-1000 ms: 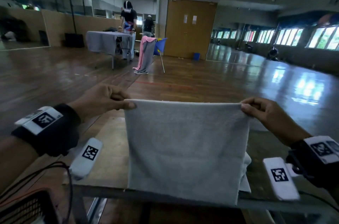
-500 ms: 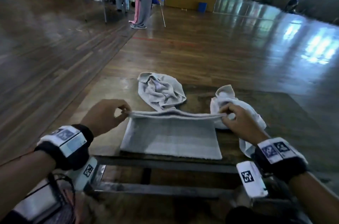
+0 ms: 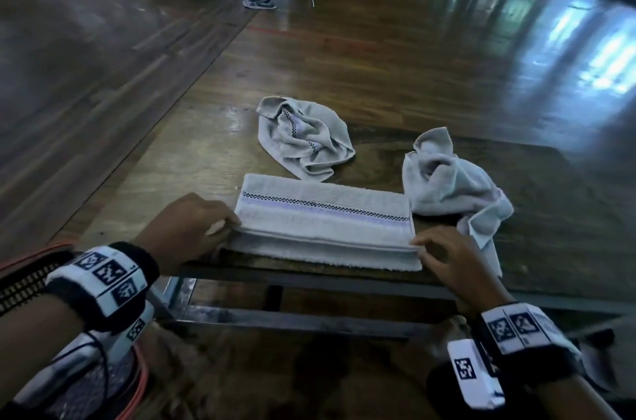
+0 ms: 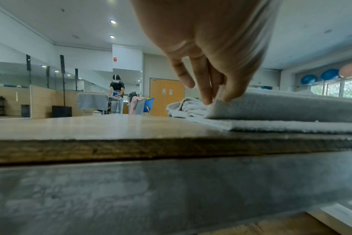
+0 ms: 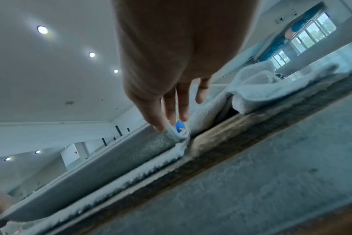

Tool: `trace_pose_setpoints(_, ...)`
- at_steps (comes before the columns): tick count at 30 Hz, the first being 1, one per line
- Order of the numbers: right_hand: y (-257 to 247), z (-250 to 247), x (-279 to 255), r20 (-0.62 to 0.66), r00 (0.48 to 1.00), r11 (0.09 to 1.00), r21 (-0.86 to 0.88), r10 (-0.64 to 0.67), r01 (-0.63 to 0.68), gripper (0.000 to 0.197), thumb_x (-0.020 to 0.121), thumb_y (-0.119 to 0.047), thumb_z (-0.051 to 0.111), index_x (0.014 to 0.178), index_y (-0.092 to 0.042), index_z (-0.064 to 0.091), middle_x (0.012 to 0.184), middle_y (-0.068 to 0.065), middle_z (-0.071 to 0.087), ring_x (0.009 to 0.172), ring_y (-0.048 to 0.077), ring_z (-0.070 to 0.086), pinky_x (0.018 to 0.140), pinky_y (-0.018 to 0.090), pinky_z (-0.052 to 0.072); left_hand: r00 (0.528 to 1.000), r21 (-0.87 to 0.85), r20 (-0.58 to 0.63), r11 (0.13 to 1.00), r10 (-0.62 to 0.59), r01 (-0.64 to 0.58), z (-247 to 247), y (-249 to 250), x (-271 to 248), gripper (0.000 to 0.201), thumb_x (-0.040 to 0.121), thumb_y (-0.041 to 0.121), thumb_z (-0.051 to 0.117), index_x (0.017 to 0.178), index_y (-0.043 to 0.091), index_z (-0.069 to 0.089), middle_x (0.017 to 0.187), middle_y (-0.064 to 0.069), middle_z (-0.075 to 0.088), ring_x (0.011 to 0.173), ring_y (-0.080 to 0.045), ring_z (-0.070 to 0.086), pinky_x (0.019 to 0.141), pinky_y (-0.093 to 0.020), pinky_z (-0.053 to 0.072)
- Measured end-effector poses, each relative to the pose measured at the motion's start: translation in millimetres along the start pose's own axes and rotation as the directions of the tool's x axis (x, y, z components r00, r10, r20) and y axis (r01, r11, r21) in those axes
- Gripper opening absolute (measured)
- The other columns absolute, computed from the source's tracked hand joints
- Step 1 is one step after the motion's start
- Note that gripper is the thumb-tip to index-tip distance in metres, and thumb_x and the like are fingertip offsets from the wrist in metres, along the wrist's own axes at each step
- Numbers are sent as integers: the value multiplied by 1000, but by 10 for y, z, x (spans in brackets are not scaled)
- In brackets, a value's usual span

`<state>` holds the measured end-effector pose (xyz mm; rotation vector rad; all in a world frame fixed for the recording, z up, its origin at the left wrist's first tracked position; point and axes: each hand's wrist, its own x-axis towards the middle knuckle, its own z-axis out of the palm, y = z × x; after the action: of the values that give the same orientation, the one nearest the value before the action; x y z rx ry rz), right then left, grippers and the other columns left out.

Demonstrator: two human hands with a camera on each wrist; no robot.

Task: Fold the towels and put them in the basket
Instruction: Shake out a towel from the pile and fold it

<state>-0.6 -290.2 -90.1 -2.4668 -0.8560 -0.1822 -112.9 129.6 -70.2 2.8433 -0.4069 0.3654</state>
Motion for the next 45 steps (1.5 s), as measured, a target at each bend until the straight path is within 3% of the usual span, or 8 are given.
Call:
trace_pose_setpoints(7,-128,12,-96,79,996,995,-82,-45,51,20,74,-7,75,90,-18,71,95,-3,69,92,18,65,80,48,51,996,50,12,994,93,-94,55,21,-159,16,70,14,78,83,21,72,86,7,73,65,-13,66,72,-22,41)
trace_pose_setpoints(14,-194,-90,-40,31,999,975,-219,-43,49,24,72,-8,74,90,-22,70,93,-5,68,88,19,63,76,43,48,999,-33,12,999,31,-31,-50,51,-192,27,82,36,49,89,23,71,92,11,72,71,-7,65,71,-22,41)
trace_pose_setpoints(23,-104,7,-305,191,979,957,-265,-67,117,57,74,-35,75,125,-17,57,120,-3,59,108,13,57,90,35,47,989,-53,106,993,107,-101,70,3,-303,36,75,48,53,100,25,66,98,10,66,80,-8,60,74,-16,41)
trace_pose_setpoints(28,-181,75,-380,67,987,945,-283,-149,162,42,70,-12,80,109,-12,65,105,1,66,93,19,65,77,35,53,980,-103,81,979,182,-173,61,22,-365,29,82,32,50,97,19,71,93,3,69,79,-15,67,67,-24,55)
trace_pose_setpoints(33,-302,-67,-347,-52,991,992,0,-123,123,28,73,3,73,96,-9,67,94,3,66,89,18,63,77,35,53,994,-290,-49,951,96,-106,-49,113,-392,30,81,42,59,91,16,71,85,9,67,72,-4,63,63,-19,52)
trace_pose_setpoints(36,-402,-268,-284,-86,989,934,347,120,-83,23,81,2,64,94,-17,65,91,-1,66,88,13,62,78,28,52,991,-445,-109,895,-78,21,-196,179,-349,26,75,46,67,86,22,69,80,13,67,73,-3,62,66,-14,49)
trace_pose_setpoints(41,-523,-528,-171,-132,954,726,679,270,-112,23,88,-3,56,91,-22,69,89,-1,71,80,6,63,66,13,51,960,-750,-19,639,-279,170,-484,201,-283,5,81,28,68,80,23,66,83,3,68,72,-4,63,62,-10,48)
trace_pose_setpoints(45,-511,-504,31,13,950,711,661,311,-242,22,89,-6,56,86,-21,71,87,-6,72,81,1,64,67,9,50,939,-713,97,635,-330,297,-524,142,-197,8,85,20,63,85,20,70,89,5,71,78,0,64,66,-5,46)
